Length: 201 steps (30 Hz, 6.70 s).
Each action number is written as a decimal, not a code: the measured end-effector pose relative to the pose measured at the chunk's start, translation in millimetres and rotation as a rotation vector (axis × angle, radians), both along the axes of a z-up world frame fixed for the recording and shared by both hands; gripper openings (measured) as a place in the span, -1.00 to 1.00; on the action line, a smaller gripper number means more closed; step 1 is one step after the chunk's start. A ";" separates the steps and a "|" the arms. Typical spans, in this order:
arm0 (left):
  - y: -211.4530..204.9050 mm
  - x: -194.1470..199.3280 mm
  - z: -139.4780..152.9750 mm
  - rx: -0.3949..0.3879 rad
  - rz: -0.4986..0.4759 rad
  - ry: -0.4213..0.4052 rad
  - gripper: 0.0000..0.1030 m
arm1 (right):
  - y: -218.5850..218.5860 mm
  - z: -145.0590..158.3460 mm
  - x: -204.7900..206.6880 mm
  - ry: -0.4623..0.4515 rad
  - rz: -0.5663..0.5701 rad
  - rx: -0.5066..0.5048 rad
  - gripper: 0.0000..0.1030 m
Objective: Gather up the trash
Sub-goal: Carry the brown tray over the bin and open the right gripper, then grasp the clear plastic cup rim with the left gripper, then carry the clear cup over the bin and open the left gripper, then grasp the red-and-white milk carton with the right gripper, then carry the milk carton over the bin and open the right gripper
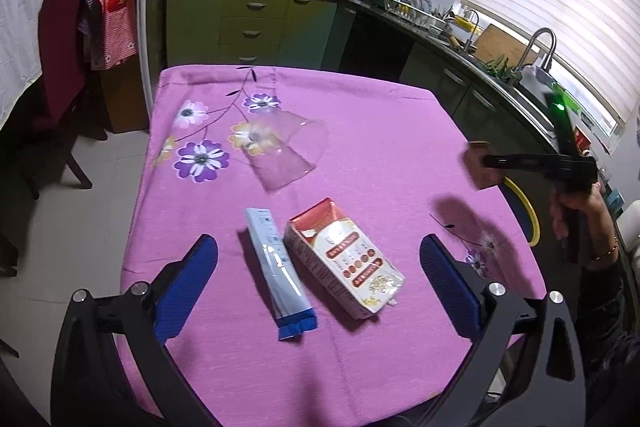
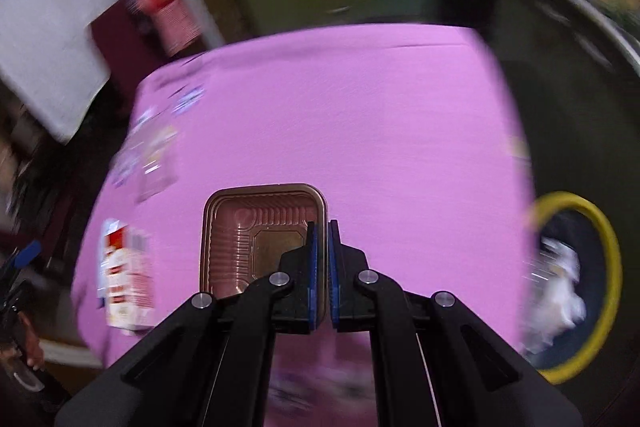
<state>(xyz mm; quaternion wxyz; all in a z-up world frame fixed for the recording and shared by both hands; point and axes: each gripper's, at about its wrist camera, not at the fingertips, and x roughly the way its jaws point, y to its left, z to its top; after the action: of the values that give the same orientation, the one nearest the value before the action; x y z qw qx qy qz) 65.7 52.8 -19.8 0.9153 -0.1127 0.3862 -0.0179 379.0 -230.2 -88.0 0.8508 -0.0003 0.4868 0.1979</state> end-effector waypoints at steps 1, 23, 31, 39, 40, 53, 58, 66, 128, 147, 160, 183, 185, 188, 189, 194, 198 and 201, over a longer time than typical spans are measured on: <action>-2.3 1.4 -0.2 -0.002 -0.004 0.001 0.87 | -25.0 0.8 2.0 -0.001 -0.054 -0.003 -0.89; -32.0 18.1 -4.2 0.014 -0.065 0.034 0.87 | -252.5 -70.0 34.7 0.069 -0.596 -0.125 -0.44; -22.5 41.0 -13.5 0.008 -0.058 0.068 0.87 | -218.8 -26.4 -9.8 -0.043 -0.492 -0.054 -0.25; -7.2 94.2 -17.1 0.119 0.041 0.085 0.87 | -163.9 0.6 -43.0 -0.117 -0.349 0.032 -0.22; -4.4 104.8 -20.2 0.127 0.055 0.090 0.87 | -160.4 0.9 -43.2 -0.119 -0.338 0.038 -0.19; 5.4 162.7 -49.7 0.216 0.104 0.184 0.52 | -130.7 7.8 -47.1 -0.139 -0.252 0.072 -0.09; 14.6 169.5 -58.6 0.229 0.130 0.210 0.31 | -121.7 6.2 -49.6 -0.138 -0.227 0.078 -0.07; 17.9 175.5 -68.0 0.229 0.124 0.210 -0.17 | -106.0 -3.3 -48.1 -0.116 -0.190 0.084 -0.06; -498.5 293.4 -93.0 0.363 -0.738 0.134 -0.82 | -335.1 -43.9 -185.6 -0.128 -0.652 0.226 0.04; -346.0 166.9 13.8 0.122 -0.650 -0.025 0.65 | -289.1 -33.0 -167.9 -0.124 -0.526 0.216 0.07; -123.9 47.2 17.2 0.107 -0.197 -0.073 0.87 | -133.1 -16.7 -118.7 -0.076 -0.134 0.081 0.23; 69.4 -30.6 17.0 0.068 0.287 -0.092 0.87 | 212.0 -49.1 -150.2 -0.047 0.466 -0.055 0.32; 75.4 -32.7 14.5 0.058 0.296 -0.086 0.87 | 216.0 -53.6 -146.2 -0.040 0.461 -0.072 0.31; 79.8 -34.4 11.8 0.052 0.295 -0.083 0.87 | 225.8 -63.1 -137.9 -0.019 0.454 -0.098 0.24; 79.9 -34.4 11.4 0.052 0.295 -0.083 0.87 | 227.4 -65.1 -137.3 -0.014 0.454 -0.103 0.20; 80.6 -34.1 5.5 0.042 0.286 -0.071 0.87 | 236.9 -74.7 -129.8 -0.013 0.445 -0.135 0.08; 79.4 -30.5 1.6 0.036 0.275 -0.058 0.87 | 235.8 -75.5 -126.5 -0.009 0.446 -0.140 0.06; 77.0 -29.4 -0.7 0.036 0.267 -0.051 0.87 | 224.4 -74.8 -121.6 0.011 0.425 -0.111 0.06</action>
<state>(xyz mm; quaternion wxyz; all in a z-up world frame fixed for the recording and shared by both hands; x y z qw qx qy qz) 36.3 129.8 -20.5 0.9209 -0.1463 0.3448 0.1080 257.4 -5.7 -162.9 0.7860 -0.1488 0.4905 0.3455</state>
